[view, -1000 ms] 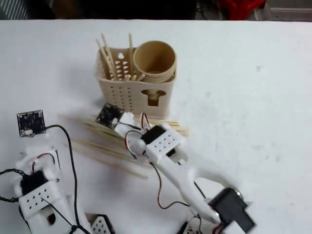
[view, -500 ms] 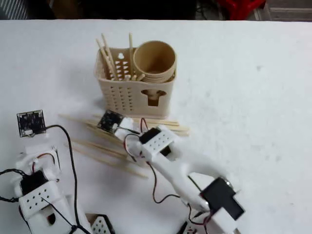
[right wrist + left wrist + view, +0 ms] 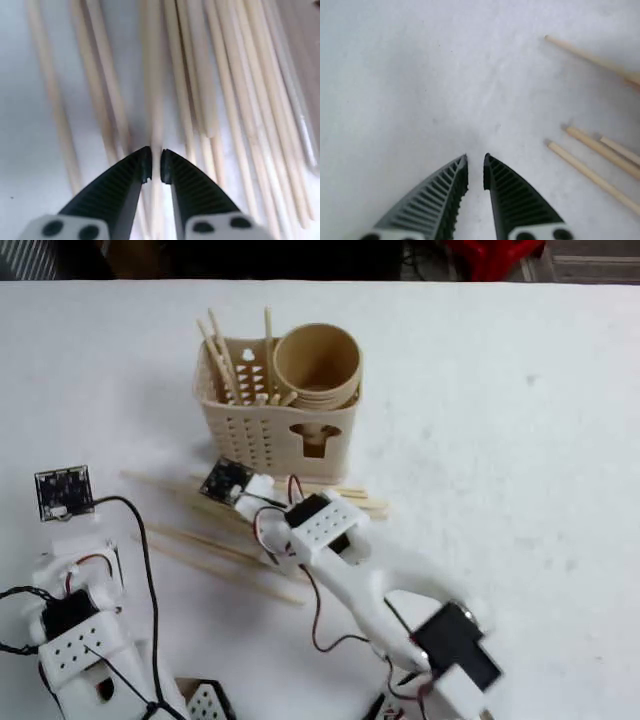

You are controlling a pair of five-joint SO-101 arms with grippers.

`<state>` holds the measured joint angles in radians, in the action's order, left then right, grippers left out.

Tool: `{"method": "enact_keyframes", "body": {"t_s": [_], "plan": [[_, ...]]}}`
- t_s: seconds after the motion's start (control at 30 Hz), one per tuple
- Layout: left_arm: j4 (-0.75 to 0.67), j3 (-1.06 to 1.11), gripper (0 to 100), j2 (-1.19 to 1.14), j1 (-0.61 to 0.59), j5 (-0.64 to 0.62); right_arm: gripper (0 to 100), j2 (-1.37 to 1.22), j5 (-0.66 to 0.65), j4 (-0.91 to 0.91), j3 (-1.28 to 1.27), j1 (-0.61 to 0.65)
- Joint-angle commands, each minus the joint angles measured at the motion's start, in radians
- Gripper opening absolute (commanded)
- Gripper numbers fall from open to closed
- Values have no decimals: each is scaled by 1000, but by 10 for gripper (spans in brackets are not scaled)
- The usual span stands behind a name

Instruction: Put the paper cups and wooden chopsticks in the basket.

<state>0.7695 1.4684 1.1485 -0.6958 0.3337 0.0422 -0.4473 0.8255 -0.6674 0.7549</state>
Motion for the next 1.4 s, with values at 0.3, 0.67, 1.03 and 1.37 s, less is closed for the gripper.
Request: {"method": "enact_keyframes", "body": {"t_s": [0.3, 0.67, 1.03, 1.37], "plan": [[-25, -3, 76, 12, 12, 8, 16, 496, 49, 35, -127, -8], [-28, 14, 76, 15, 58, 12, 16, 909, 193, -124, 38, -4], [-28, 17, 76, 15, 58, 14, 18, 456, 186, -705, 328, -33], [-28, 17, 76, 15, 58, 14, 17, 197, 302, -951, 238, -116]]}}
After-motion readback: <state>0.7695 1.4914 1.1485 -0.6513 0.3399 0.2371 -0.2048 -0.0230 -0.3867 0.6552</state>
